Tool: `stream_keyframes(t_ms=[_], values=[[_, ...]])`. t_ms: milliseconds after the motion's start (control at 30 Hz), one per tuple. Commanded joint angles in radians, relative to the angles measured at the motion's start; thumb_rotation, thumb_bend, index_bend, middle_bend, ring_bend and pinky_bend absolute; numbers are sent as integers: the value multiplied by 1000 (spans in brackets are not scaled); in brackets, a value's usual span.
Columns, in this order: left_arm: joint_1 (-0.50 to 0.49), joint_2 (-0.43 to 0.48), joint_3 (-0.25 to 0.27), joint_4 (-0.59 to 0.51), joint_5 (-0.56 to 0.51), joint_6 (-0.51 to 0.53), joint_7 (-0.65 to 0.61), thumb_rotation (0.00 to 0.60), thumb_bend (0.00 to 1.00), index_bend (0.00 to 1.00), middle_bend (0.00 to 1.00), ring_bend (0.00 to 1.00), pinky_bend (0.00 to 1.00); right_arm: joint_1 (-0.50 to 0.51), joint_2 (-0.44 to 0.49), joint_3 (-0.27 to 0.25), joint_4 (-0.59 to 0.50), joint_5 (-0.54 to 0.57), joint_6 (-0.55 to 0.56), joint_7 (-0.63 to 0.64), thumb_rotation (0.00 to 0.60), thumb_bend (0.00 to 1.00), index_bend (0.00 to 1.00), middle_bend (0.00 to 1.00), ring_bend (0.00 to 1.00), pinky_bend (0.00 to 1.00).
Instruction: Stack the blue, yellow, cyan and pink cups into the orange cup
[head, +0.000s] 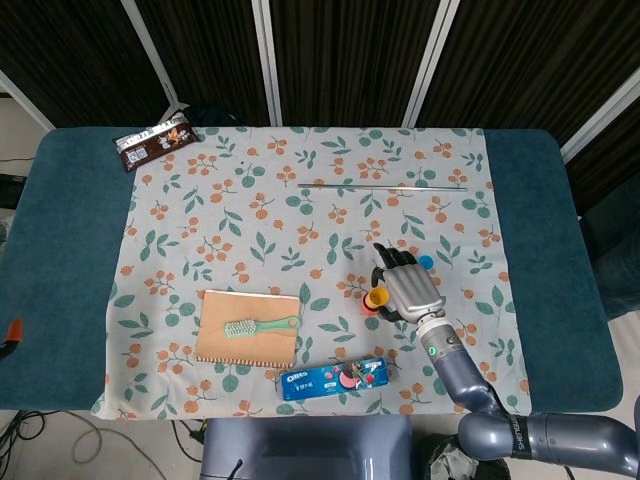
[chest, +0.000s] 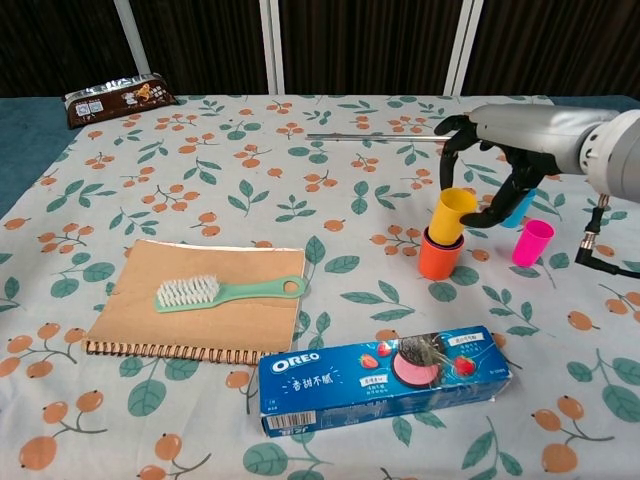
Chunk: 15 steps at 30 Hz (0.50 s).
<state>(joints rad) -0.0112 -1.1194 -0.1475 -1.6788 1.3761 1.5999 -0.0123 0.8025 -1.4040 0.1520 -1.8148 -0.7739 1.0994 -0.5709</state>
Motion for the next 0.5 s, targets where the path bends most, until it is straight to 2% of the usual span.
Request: stream_keyframes(t_ms=[33, 100, 200, 367, 500], values=[[0, 0, 0, 0, 0, 0, 1, 600, 331, 132, 29, 0, 71, 2, 3, -7, 2, 3, -8, -9, 600, 366, 255, 0, 104, 148], [0, 0, 0, 0, 0, 0, 0, 600, 331, 132, 29, 0, 71, 9, 11, -18, -1, 18, -24, -30, 600, 366, 103, 0, 94, 148], [0, 1, 0, -1, -2, -1, 0, 600, 332, 132, 29, 0, 73, 26, 26, -31, -11, 50, -53, -65, 600, 366, 27, 0, 84, 148], [0, 2, 0, -2, -1, -1, -1, 600, 331, 132, 29, 0, 74, 46, 34, -18, -24, 86, -54, -85, 600, 366, 22, 0, 83, 148], [2, 3, 0, -3, -1, 1, -3, 600, 331, 132, 29, 0, 74, 59, 46, 29, 0, 110, -32, -70, 600, 365, 113, 0, 83, 148]])
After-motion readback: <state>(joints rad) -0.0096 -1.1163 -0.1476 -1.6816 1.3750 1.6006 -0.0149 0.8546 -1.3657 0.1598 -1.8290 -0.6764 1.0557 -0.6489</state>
